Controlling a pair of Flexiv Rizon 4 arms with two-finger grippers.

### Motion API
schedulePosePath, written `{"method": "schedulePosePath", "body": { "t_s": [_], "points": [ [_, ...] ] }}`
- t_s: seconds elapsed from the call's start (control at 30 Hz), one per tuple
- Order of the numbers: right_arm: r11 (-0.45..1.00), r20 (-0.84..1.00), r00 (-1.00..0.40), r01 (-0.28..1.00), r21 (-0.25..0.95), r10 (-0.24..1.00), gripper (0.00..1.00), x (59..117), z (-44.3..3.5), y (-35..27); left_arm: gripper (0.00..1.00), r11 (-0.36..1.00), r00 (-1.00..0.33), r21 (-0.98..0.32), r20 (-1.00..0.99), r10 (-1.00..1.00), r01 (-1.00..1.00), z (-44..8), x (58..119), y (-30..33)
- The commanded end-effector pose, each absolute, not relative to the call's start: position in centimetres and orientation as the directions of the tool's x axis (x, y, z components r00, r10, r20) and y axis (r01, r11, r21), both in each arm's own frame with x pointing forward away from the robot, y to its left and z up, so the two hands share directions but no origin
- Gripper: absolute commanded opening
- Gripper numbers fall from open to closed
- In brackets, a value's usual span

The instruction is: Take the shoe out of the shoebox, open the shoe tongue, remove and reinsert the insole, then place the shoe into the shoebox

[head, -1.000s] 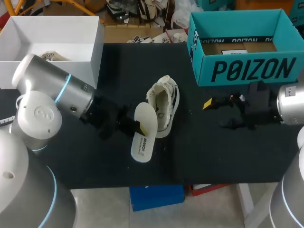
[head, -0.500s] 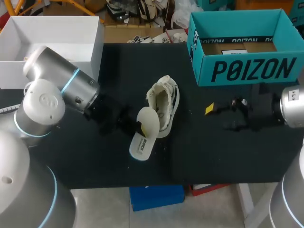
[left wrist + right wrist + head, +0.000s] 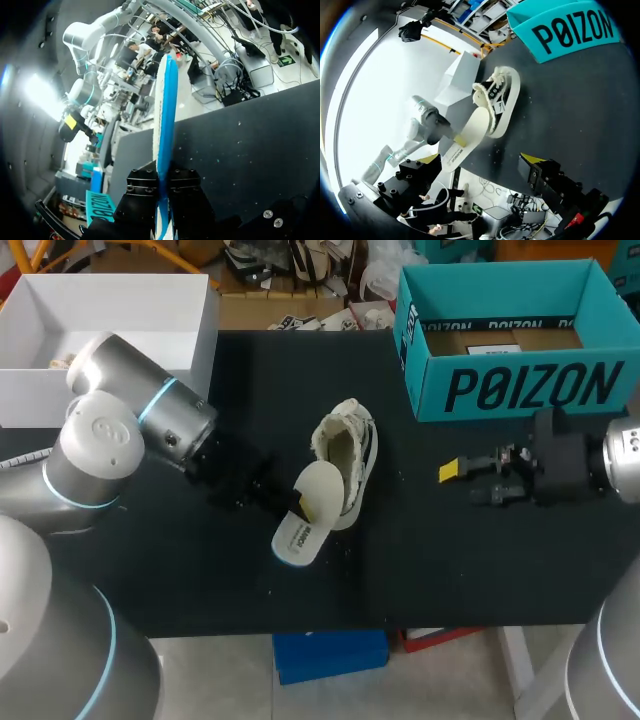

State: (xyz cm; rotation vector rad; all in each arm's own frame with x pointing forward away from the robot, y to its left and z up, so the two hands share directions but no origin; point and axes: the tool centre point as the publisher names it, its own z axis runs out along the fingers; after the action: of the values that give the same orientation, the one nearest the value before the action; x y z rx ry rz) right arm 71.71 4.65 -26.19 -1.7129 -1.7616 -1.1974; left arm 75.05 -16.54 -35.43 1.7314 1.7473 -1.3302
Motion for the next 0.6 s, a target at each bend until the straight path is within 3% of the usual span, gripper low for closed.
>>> {"method": "schedulePosePath", "body": {
  "t_s": [0.03,0.27,0.6],
  "points": [
    [-0.09,0.741,-0.225,0.929,0.359,0.632,1.0,71.9,-25.9,4.8,0.0,-0.196,-0.189,-0.369,-0.782,0.594,0.909,-35.3,75.4,-16.9],
    [0.105,0.432,-0.518,0.721,0.685,0.739,1.0,71.6,-25.8,4.5,0.0,-0.231,-0.18,-0.37,-0.798,0.575,0.9,-35.4,75.6,-17.2],
    [0.138,0.397,-0.536,0.706,0.694,0.745,1.0,71.5,-25.9,4.5,0.0,-0.242,-0.182,-0.383,-0.793,0.581,0.891,-35.2,76.1,-18.2]
  ]
}}
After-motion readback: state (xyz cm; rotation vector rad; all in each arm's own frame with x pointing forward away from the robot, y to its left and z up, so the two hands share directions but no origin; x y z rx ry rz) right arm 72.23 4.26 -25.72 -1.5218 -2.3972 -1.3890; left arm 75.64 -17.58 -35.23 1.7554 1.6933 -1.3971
